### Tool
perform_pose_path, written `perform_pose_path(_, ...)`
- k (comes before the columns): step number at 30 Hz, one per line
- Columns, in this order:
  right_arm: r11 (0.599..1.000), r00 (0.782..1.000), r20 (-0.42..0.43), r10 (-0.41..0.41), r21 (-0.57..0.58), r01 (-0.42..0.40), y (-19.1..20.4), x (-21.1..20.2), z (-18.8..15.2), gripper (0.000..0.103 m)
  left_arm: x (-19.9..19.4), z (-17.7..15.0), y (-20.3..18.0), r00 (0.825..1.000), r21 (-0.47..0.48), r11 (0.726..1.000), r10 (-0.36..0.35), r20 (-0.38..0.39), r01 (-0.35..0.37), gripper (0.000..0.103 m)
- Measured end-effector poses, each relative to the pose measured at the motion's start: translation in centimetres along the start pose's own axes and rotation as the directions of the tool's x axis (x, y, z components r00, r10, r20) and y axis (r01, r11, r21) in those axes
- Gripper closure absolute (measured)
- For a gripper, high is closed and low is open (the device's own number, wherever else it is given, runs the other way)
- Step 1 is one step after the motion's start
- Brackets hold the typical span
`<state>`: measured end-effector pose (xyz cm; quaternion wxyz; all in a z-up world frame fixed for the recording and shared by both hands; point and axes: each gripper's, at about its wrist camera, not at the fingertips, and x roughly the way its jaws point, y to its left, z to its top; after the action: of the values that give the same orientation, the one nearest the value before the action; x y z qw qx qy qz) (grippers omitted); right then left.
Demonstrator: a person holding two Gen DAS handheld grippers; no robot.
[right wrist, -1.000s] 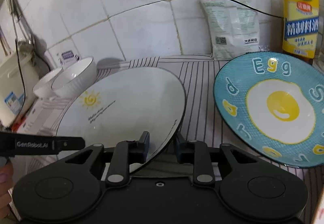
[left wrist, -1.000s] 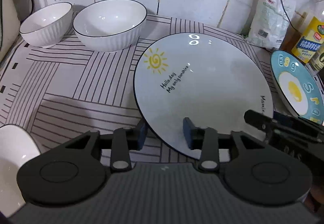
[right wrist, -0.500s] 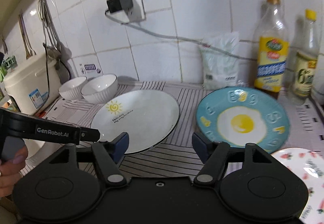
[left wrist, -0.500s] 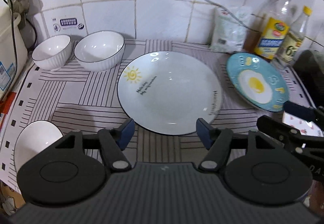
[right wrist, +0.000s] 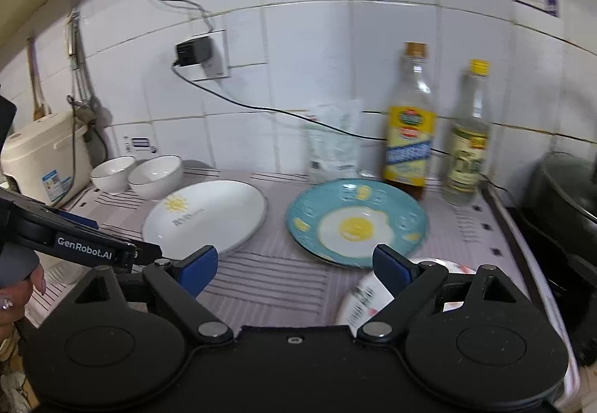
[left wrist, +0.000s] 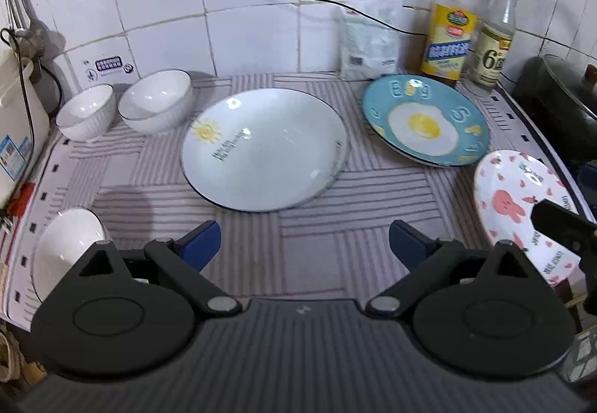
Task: Organize plates and bowls
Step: 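Move both grippers to the bunny plate and close them on its rim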
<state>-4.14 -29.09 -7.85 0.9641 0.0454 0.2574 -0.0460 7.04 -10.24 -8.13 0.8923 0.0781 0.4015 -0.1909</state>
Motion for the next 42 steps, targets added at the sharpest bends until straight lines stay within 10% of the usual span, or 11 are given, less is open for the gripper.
perform_pose_path(26, 0.941, 0.942, -0.04, -0.332, 0.046, 0.334, -7.9, -5.2, -6.7, 0.009, 0.2, -2.9, -11.8, 0.995, 0.134, 0.988, -0.068, -0.071, 0.077, 0.002)
perform_pose_path(42, 0.917, 0.958, 0.016, -0.286, 0.296, 0.269, -13.7, -0.5, -11.2, 0.017, 7.1, -2.8, -14.8, 0.994, 0.164, 0.982, -0.082, -0.075, 0.093, 0.009)
